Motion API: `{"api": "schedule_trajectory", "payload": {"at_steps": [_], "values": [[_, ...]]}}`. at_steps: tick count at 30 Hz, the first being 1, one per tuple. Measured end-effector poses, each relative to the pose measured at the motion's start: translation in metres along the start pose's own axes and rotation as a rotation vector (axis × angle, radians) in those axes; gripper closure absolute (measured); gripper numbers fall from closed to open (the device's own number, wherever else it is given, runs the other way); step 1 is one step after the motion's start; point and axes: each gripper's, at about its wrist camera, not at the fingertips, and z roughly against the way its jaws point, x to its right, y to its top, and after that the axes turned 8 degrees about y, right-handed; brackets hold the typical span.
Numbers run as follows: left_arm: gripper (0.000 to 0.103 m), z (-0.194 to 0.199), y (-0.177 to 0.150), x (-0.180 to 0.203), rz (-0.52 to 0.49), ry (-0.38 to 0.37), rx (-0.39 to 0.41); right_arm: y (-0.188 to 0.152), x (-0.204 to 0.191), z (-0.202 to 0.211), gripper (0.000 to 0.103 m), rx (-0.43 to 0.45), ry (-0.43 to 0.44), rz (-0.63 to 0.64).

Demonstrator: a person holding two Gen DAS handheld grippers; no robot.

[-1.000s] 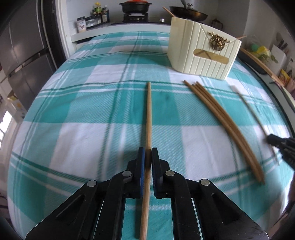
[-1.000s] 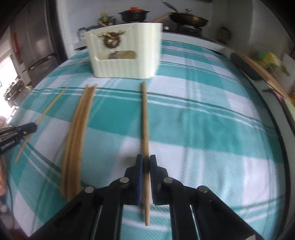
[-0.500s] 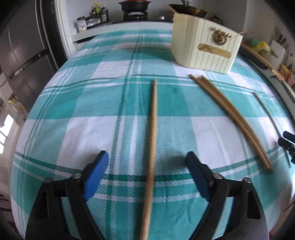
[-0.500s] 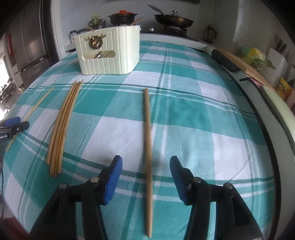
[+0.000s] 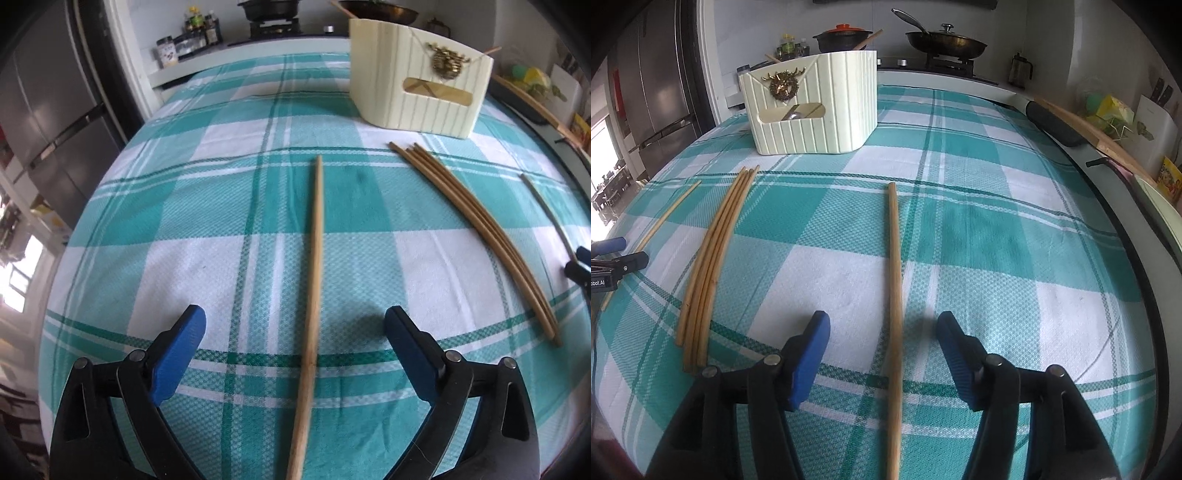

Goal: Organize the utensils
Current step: 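Move both open tools down over separate wooden chopsticks on the cloth, then close the left tool on a chopstick while the right tool grasps another chopstick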

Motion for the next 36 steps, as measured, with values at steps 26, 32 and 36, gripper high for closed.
{"api": "schedule_trajectory", "payload": {"at_steps": [26,32,36], "values": [[0.000,-0.010,-0.002,-0.016,0.001,-0.082,-0.088,-0.001,0.001,0.000,0.041,0.002,0.002,-0.002],[0.001,-0.016,0.013,-0.016,-0.088,-0.137,-0.146,0.007,0.004,0.001,0.040,-0.083,0.037,-0.001],[0.001,-0.025,0.034,-0.023,-0.092,-0.204,-0.164,0.021,0.007,-0.004,0.040,-0.215,0.086,0.024]]}}
